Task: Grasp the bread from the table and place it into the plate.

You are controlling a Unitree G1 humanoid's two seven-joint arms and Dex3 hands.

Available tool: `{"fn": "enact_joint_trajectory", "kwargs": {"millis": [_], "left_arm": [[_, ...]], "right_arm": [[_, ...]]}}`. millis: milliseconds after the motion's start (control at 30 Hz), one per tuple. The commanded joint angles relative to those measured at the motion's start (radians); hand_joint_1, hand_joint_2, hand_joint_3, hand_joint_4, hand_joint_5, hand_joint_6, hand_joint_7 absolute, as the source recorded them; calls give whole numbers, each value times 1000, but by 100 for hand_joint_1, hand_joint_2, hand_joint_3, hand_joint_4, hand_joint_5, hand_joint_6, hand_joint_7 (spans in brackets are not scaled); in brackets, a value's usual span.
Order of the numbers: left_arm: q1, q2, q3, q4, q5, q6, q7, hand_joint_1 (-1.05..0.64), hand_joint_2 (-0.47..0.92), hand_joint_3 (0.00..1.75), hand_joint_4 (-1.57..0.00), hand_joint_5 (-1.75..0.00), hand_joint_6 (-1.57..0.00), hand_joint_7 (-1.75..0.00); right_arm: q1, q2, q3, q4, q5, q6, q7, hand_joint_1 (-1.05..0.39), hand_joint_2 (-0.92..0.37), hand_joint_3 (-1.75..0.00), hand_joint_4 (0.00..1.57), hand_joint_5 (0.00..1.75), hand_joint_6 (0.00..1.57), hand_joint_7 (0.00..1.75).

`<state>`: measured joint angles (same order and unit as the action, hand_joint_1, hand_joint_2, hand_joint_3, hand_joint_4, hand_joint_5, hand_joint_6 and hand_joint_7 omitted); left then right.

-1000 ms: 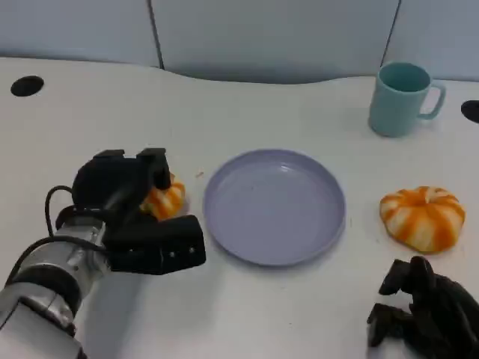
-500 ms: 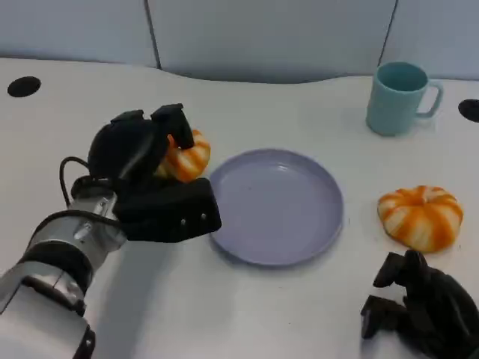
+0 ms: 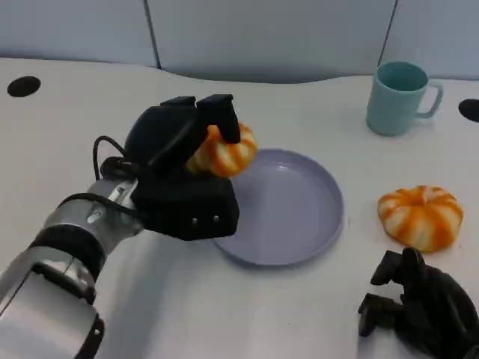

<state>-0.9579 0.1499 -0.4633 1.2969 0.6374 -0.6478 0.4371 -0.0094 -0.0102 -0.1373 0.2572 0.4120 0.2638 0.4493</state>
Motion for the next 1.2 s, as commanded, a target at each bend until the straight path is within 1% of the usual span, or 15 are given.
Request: {"fn": "enact_joint_trajectory", "kwargs": {"millis": [33, 167, 267, 467, 567, 767, 800, 833, 900, 933, 967, 1000, 1067, 1167, 1200], "left_arm": [[-30, -36, -31, -2, 3, -90, -165, -15, 41, 137, -94, -175, -80, -175], [-36, -53, -69, -3, 47, -79, -141, -19, 52, 123, -94, -175, -79, -175], [-39, -62, -77, -1, 56, -80, -150, -21, 56, 119, -95, -175, -79, -175], [-42, -80, -98, 5, 65, -59, -172, -23, 55, 123, -94, -175, -78, -175], [-50, -86, -129, 5, 94, -31, -160, -24, 55, 115, -92, -175, -75, -175], [-51, -87, -134, 4, 100, -25, -155, -24, 56, 112, -91, -175, -74, -175], [-52, -89, -136, 7, 101, -19, -165, -24, 56, 108, -87, -168, -72, -165], [-52, -91, -138, 9, 103, -14, -173, -24, 61, 90, -81, -152, -73, -137], [-48, -94, -131, 12, 90, -10, -200, -25, 70, 66, -73, -132, -72, -103], [-44, -95, -122, 13, 79, -9, -217, -25, 78, 50, -70, -114, -70, -75], [-40, -96, -116, 13, 71, -9, -230, -25, 85, 35, -66, -103, -70, -51], [-38, -97, -112, 13, 67, -8, -238, -25, 89, 26, -64, -96, -70, -35], [-38, -97, -109, 11, 66, -7, -244, -25, 91, 20, -62, -93, -70, -26], [-39, -95, -111, 10, 69, 1, -265, -25, 92, 19, -62, -92, -70, -23], [-41, -93, -115, 9, 74, 4, -277, -30, 92, 13, -40, -69, -55, -12]], "right_arm": [[24, -6, -1, 9, 1, 24, -7, -46, -92, -41, 126, 115, 116, 106], [29, -11, 5, 1, -3, 28, -5, -46, -92, -41, 127, 115, 115, 105], [35, -8, 7, -12, -2, 36, -12, -46, -92, -42, 127, 114, 115, 106], [49, -5, 17, -28, -12, 27, -16, -47, -92, -41, 125, 115, 113, 108], [57, 0, 17, -44, -7, 39, -31, -46, -92, -41, 124, 116, 112, 109], [59, 0, 18, -49, -5, 44, -35, -46, -92, -41, 123, 117, 112, 110], [60, -1, 17, -52, -2, 46, -32, -46, -92, -41, 123, 117, 111, 110], [60, -2, 17, -54, 0, 47, -29, -46, -92, -41, 122, 119, 111, 112], [61, -4, 18, -56, 0, 47, -25, -46, -92, -41, 121, 120, 109, 114], [62, -5, 19, -55, -2, 42, -23, -46, -92, -42, 120, 120, 109, 114], [62, -5, 20, -54, -3, 39, -22, -46, -92, -42, 120, 121, 109, 115], [62, -5, 20, -53, -4, 37, -21, -46, -92, -43, 120, 121, 108, 115], [62, -5, 20, -52, -4, 36, -21, -46, -92, -43, 120, 121, 108, 115], [70, -2, 24, -64, -8, 38, -32, -46, -92, -43, 120, 121, 108, 115], [76, 1, 25, -72, -10, 38, -38, -46, -92, -42, 121, 121, 108, 116]]}}
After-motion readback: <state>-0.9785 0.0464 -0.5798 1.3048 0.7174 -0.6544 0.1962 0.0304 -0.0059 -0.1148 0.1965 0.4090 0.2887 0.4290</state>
